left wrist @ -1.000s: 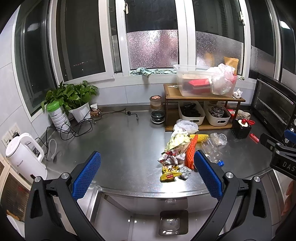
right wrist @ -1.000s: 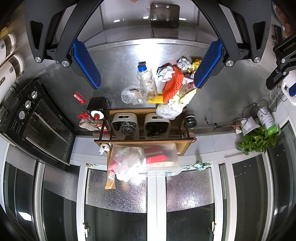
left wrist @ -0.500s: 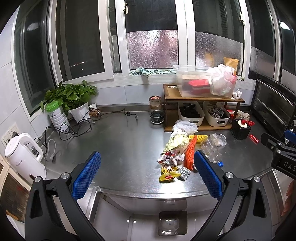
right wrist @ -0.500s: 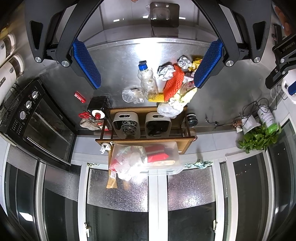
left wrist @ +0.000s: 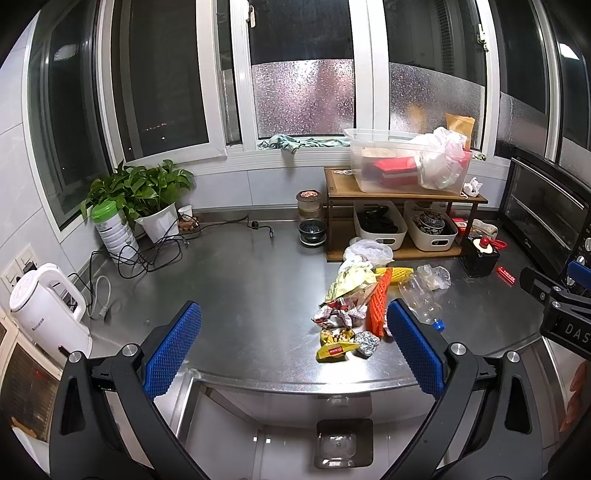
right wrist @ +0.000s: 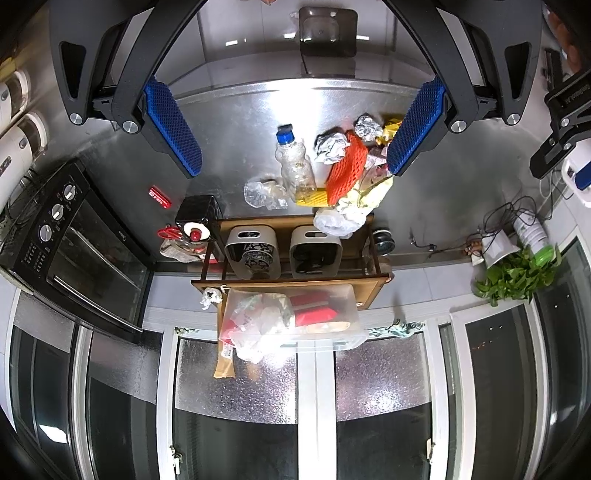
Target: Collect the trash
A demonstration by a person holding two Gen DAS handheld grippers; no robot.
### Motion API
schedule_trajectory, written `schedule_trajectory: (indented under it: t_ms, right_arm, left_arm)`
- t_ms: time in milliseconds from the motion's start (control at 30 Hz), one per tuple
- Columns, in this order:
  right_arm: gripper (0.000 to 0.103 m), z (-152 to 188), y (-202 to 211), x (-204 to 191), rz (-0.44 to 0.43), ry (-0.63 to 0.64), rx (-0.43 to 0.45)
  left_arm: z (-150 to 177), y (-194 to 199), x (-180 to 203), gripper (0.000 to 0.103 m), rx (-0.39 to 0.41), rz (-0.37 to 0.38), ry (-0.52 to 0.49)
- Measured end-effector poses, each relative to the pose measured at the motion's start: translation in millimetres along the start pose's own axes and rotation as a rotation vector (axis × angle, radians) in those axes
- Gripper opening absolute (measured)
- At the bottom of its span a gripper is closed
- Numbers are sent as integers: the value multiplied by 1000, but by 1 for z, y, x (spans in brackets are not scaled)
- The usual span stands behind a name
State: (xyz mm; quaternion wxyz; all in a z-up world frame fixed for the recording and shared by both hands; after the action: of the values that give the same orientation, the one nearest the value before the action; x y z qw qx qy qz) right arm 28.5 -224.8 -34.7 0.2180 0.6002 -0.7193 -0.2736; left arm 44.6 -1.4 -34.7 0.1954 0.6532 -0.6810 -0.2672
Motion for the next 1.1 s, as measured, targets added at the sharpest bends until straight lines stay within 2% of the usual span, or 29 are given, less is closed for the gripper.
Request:
schedule_trajectory:
  t_ms: [767,1100]
  right_arm:
    - [100,2,10,9,14,-29,20]
    - [100,2,-1,13,11,-47,1]
  left_arm:
    - [2,7,-5,95,3,0,21]
    - [0,-3,-17,95,-16,-11,39]
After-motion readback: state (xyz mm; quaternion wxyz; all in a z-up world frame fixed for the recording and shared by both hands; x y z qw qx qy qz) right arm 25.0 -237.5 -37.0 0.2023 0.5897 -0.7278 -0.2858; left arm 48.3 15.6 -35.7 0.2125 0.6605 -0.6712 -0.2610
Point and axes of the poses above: each gripper's, at about its wrist camera, not at the fingertips, and y roughly against the way its jaws point, x to its right, z to its underside, the point moved 5 cm from there along -y, roughly the way its jaws point, and after that the axes turned 4 degrees about -x, right-handed, at the moved point
